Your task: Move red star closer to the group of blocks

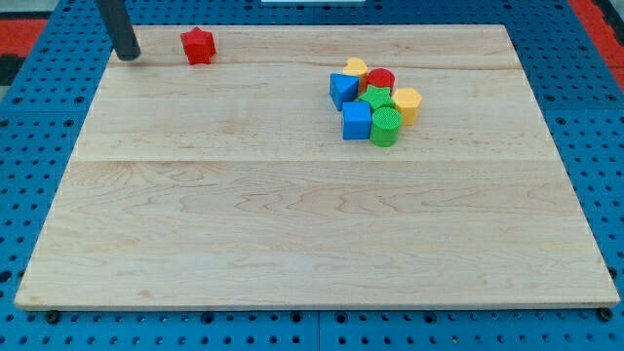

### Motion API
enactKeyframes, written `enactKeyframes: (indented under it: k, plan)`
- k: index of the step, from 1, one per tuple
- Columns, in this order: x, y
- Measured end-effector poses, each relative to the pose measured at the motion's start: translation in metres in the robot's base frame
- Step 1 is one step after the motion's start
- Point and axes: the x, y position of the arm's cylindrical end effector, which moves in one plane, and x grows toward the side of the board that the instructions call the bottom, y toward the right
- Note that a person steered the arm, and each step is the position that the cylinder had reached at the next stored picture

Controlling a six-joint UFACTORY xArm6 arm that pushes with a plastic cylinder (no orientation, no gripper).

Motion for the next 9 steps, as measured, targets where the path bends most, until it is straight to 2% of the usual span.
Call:
enactKeyframes:
  k: [2,7,9]
  plan:
    - [-0.042,0.055]
    - [0.099,0.22]
    - [0.124,0.25]
